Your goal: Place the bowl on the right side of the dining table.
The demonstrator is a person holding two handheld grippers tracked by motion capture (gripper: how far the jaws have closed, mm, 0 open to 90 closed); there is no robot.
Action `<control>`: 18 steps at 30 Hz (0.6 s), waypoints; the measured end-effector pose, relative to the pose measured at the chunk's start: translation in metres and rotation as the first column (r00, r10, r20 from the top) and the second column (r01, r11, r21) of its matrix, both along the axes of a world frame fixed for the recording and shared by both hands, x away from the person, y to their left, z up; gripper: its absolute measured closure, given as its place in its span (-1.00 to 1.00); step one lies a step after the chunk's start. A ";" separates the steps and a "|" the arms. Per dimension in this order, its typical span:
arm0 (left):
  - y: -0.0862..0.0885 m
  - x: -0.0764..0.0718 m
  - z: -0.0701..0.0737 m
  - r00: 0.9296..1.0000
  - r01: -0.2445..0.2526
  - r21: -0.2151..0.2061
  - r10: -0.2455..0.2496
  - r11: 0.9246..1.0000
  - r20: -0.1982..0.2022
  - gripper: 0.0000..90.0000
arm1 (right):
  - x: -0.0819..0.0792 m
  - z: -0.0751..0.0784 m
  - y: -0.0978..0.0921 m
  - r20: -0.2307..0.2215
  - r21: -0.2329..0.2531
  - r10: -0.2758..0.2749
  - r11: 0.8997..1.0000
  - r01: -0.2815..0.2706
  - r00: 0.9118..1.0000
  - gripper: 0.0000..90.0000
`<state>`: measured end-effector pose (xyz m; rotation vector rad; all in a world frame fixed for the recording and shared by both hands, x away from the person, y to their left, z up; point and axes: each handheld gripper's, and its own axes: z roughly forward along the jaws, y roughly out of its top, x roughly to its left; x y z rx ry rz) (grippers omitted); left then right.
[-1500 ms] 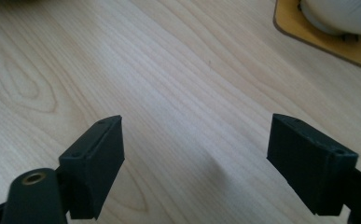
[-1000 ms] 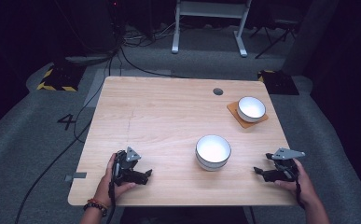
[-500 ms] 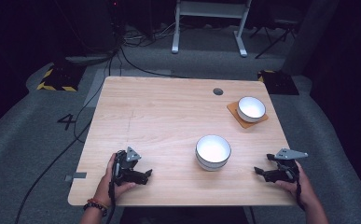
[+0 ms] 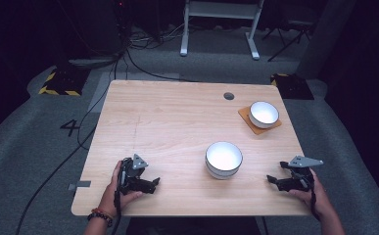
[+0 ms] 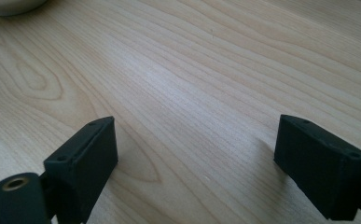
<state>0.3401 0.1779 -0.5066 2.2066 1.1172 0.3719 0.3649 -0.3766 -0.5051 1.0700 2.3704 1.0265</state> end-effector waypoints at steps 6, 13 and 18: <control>0.000 0.000 0.000 1.000 0.000 -0.001 0.000 1.000 0.000 -1.00 | 0.000 0.000 0.000 0.001 -0.002 0.000 1.000 0.000 1.000 -0.71; 0.000 0.000 0.000 1.000 0.000 0.000 0.000 1.000 0.000 -1.00 | 0.000 0.000 0.000 0.001 -0.002 0.000 1.000 0.000 1.000 -0.71; 0.000 0.000 0.000 1.000 0.001 0.000 -0.001 1.000 0.000 -1.00 | 0.000 0.000 -0.001 0.003 -0.003 0.005 1.000 -0.005 1.000 -0.71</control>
